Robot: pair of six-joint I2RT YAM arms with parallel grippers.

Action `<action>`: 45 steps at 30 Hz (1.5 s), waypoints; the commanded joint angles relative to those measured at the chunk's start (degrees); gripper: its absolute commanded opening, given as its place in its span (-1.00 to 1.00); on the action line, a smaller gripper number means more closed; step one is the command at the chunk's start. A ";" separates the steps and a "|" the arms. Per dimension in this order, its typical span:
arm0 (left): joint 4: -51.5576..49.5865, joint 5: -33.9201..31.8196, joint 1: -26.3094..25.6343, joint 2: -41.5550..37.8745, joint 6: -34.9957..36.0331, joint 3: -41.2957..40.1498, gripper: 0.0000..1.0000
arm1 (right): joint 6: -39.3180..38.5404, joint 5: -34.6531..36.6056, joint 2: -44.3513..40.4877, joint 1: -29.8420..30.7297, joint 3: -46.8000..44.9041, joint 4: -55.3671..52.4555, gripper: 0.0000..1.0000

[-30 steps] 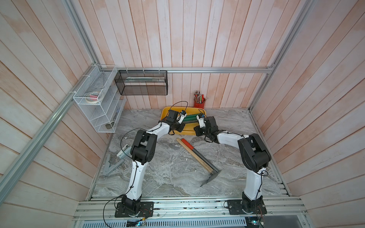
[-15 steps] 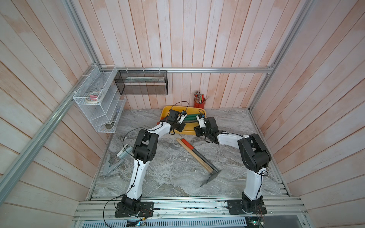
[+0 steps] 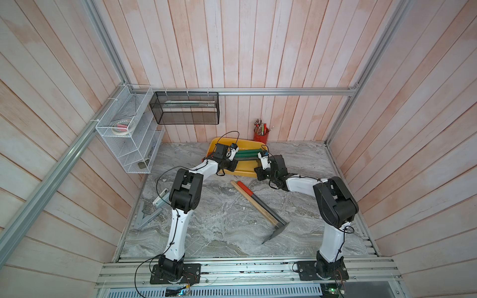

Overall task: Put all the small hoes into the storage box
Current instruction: Adjust the storage box at the center of the board, then pick up the hoe from the center of the board.

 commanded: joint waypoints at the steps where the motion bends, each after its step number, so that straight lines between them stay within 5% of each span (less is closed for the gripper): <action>1: 4.71 0.07 0.53 -8.73 -2.44 -4.00 -1.00 | -0.94 -0.99 -2.10 -1.33 0.50 -5.11 -0.66; 11: 8.85 -1.62 -0.88 -21.15 -4.81 -16.25 -1.00 | 2.89 -7.97 -17.60 -4.95 -4.13 3.45 -0.43; 15: 9.37 -3.65 -0.93 -23.98 -6.82 -19.38 -1.00 | 0.86 -8.93 -20.91 -3.58 -4.51 -3.84 -0.43; 20: 11.95 -10.69 0.00 -30.01 -13.45 -24.93 -0.99 | -7.56 0.78 -24.64 3.28 -5.60 -19.44 -0.30; 28: 18.21 -15.21 -0.05 -42.81 -16.59 -37.42 -0.09 | -5.12 7.54 -31.44 11.29 -13.44 -32.08 0.03; 37: 17.98 -15.76 -1.08 -47.33 -15.74 -41.80 0.29 | -4.74 11.92 -27.04 15.82 -15.38 -37.81 0.04; 42: 20.45 -14.70 -1.65 -51.17 -15.13 -45.36 0.92 | -4.49 14.83 -23.53 15.73 -16.49 -35.18 0.02; 45: 19.39 -15.29 -1.68 -52.35 -14.49 -45.59 1.00 | -4.39 16.13 -21.37 15.56 -16.68 -33.37 0.01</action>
